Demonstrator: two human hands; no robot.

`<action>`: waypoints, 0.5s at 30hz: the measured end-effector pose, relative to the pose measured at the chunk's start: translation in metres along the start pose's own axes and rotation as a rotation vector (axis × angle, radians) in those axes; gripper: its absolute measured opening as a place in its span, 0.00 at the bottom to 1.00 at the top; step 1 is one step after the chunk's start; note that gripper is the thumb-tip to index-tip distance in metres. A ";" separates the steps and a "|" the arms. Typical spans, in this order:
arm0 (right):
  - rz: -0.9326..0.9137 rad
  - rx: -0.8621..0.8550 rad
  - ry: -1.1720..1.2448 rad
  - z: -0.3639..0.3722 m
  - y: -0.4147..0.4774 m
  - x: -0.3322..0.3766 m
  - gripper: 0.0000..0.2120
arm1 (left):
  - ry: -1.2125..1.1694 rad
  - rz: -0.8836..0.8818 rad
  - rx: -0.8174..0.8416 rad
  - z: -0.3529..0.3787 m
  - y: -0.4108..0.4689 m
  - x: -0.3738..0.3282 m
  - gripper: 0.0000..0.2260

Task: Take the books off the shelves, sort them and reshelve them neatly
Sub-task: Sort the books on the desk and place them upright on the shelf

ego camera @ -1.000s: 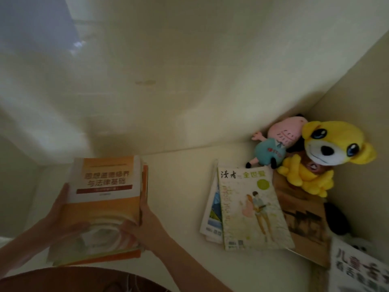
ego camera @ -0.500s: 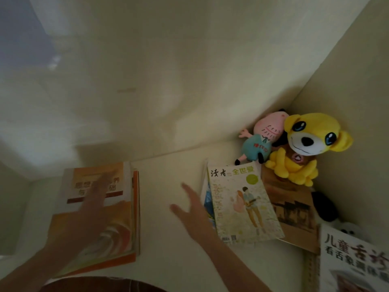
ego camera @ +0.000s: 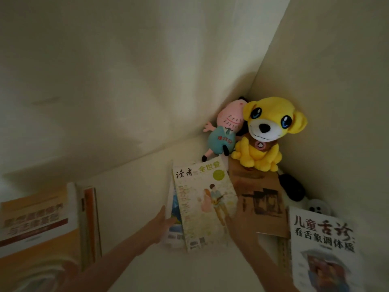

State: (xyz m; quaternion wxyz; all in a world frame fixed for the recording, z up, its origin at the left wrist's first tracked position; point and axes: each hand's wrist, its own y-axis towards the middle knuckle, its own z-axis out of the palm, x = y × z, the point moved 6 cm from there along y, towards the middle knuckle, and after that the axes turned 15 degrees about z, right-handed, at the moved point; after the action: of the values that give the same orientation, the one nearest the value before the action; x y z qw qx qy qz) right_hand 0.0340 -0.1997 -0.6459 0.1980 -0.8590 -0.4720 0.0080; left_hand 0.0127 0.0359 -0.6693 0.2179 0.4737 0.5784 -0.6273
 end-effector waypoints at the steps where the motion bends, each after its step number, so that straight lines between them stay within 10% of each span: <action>1: 0.016 0.051 -0.010 0.009 -0.004 0.002 0.33 | -0.024 -0.011 -0.004 0.004 0.003 0.001 0.27; 15: -0.003 -0.025 0.160 0.024 -0.037 -0.004 0.47 | -0.222 -0.088 -0.108 -0.003 0.050 0.012 0.35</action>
State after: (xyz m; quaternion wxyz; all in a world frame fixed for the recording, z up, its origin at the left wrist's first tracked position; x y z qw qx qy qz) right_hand -0.0032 -0.1777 -0.6554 0.2241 -0.8586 -0.4562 -0.0668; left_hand 0.0496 0.0301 -0.7050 0.2779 0.3630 0.6039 -0.6529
